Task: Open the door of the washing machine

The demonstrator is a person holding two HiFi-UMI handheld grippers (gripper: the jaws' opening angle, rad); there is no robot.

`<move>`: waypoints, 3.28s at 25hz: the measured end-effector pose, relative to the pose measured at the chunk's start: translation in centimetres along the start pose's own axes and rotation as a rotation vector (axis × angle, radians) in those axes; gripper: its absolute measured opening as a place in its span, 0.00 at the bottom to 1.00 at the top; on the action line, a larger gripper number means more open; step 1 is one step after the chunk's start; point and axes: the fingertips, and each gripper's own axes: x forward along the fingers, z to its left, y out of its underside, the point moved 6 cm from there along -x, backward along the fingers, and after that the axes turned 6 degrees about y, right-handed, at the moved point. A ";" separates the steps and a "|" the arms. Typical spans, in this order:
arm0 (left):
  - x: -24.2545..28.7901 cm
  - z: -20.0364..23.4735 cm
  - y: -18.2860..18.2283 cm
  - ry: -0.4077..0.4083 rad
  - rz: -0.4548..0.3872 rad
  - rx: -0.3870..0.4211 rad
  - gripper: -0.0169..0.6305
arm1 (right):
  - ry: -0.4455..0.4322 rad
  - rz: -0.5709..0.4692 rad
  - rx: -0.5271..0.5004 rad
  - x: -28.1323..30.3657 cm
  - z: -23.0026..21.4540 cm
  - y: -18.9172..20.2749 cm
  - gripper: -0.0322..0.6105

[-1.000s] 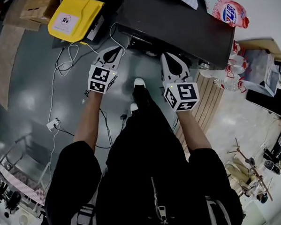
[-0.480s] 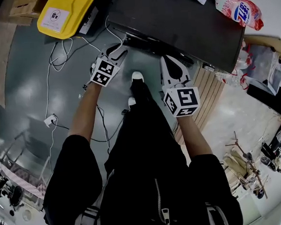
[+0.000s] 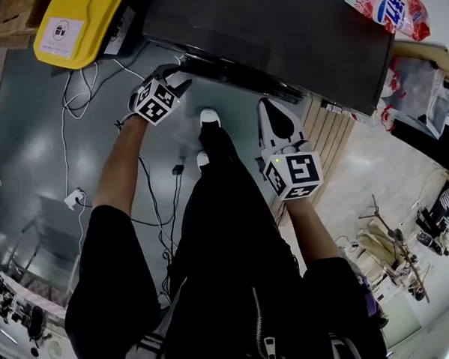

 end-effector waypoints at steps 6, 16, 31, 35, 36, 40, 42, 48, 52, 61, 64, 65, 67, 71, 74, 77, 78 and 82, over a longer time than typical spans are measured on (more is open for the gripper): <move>3.5 1.0 1.7 0.045 0.114 0.108 0.27 | 0.029 0.039 0.011 -0.4 -0.9 2.4 0.05; 5.5 0.4 1.2 0.045 0.173 0.252 0.17 | 0.079 0.077 0.038 -3.0 -2.0 5.7 0.05; 3.5 -8.3 6.3 0.056 0.181 0.196 0.15 | 0.115 0.004 0.052 -8.6 -1.3 7.9 0.05; 3.1 -12.6 7.8 0.025 0.186 0.157 0.14 | 0.111 -0.016 0.057 -11.5 0.1 9.3 0.05; 3.1 -13.8 8.2 0.019 0.182 0.134 0.14 | 0.112 -0.018 0.061 -12.3 0.5 9.7 0.05; 2.9 -19.3 10.0 0.022 0.153 0.012 0.14 | 0.133 -0.008 0.081 -15.9 1.7 11.3 0.05; 2.9 -21.6 10.6 0.033 0.137 -0.017 0.14 | 0.150 -0.008 0.086 -17.4 2.0 11.7 0.05; 3.8 -28.6 11.7 0.029 0.092 -0.100 0.14 | 0.218 0.012 0.104 -22.8 1.2 14.1 0.05; 4.6 -32.2 11.7 0.011 0.084 -0.141 0.14 | 0.247 0.024 0.114 -25.8 0.0 15.7 0.05; 7.6 -41.1 10.3 0.020 0.094 -0.202 0.15 | 0.226 0.010 0.121 -32.0 -4.0 19.2 0.05; 8.7 -43.8 9.6 -0.004 0.076 -0.246 0.15 | 0.221 -0.008 0.127 -33.9 -5.7 20.4 0.05; 9.0 -44.7 9.4 -0.013 0.069 -0.261 0.16 | 0.221 -0.014 0.132 -34.5 -6.3 20.8 0.05; 9.8 -46.5 8.8 -0.029 0.056 -0.293 0.16 | 0.222 -0.025 0.144 -35.9 -7.7 21.8 0.05; 11.9 -50.4 6.8 -0.061 0.028 -0.361 0.16 | 0.223 -0.034 0.164 -38.9 -10.8 24.2 0.05; 13.4 -53.0 5.1 -0.084 0.009 -0.396 0.17 | 0.227 -0.040 0.173 -41.1 -12.9 26.0 0.05; 15.1 -55.6 3.7 -0.105 -0.007 -0.430 0.17 | 0.229 -0.047 0.184 -43.3 -14.7 27.5 0.05; 15.8 -56.4 3.3 -0.115 -0.013 -0.441 0.18 | 0.231 -0.050 0.188 -44.0 -15.3 27.9 0.05; 18.5 -59.2 1.3 -0.146 -0.034 -0.489 0.18 | 0.245 -0.064 0.204 -46.5 -17.9 29.2 0.05</move>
